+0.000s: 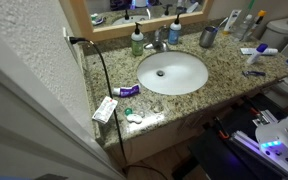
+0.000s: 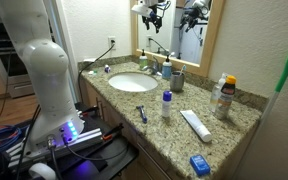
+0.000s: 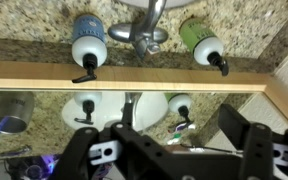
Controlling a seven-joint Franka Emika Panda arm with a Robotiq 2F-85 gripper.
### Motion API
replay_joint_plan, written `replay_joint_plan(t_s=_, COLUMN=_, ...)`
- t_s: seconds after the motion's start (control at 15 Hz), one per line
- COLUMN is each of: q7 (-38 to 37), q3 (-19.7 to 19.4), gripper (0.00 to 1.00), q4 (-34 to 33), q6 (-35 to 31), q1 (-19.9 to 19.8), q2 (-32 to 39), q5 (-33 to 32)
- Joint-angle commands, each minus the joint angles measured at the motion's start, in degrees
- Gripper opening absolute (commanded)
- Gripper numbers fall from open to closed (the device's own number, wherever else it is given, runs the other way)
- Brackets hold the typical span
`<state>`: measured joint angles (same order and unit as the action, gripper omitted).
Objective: Push the faucet handle upwards
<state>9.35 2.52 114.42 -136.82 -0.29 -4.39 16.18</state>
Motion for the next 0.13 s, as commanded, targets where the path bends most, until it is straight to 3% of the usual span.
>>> replay_joint_plan(t_s=0.0, q7=0.83, q3=-1.74, gripper=0.92, q4=0.58, q6=5.09, q1=0.86, q2=-2.92, q5=-1.11)
replay_joint_plan(t_s=0.07, q7=2.12, q3=-2.67, gripper=0.99, q4=1.45, q6=9.14, q1=0.85, q2=-5.75, q5=-1.36)
